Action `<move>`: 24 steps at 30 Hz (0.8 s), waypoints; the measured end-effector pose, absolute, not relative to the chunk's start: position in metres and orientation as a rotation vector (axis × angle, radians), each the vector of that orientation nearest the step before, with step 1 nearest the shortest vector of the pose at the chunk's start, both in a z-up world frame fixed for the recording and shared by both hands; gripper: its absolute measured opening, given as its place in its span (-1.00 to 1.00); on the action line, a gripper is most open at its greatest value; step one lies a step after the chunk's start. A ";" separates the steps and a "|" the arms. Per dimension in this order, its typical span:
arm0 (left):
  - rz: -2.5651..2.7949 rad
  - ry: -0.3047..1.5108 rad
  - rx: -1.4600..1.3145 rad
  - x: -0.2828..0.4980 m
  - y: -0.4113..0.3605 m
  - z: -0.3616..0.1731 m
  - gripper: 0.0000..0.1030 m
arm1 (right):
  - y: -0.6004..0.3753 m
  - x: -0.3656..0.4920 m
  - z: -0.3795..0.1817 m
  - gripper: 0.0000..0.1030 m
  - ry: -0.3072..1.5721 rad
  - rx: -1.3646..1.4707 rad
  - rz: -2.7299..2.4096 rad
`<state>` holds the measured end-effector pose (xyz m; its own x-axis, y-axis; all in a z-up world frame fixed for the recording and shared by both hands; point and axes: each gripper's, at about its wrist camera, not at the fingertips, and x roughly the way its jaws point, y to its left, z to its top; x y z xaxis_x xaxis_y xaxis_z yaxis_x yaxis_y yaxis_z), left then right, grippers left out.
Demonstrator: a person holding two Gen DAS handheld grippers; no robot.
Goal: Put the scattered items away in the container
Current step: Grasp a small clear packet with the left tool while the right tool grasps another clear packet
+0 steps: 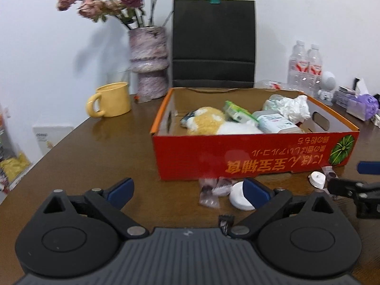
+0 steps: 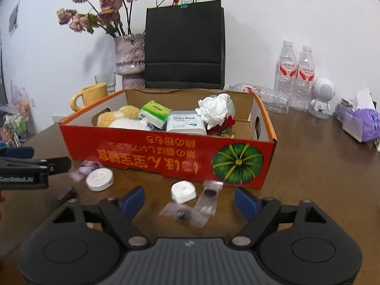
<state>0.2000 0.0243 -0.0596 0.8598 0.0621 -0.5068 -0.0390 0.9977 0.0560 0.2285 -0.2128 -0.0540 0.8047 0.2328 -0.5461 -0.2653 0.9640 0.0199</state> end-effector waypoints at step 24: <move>-0.033 0.655 0.029 0.234 0.037 -0.084 -0.39 | -0.223 0.267 -0.072 -0.47 0.674 -0.065 0.228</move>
<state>0.2345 0.0366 -0.0837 0.7928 -0.0216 -0.6092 0.0402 0.9991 0.0169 0.2666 -0.2226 -0.0716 0.7573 0.1886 -0.6252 -0.2305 0.9730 0.0143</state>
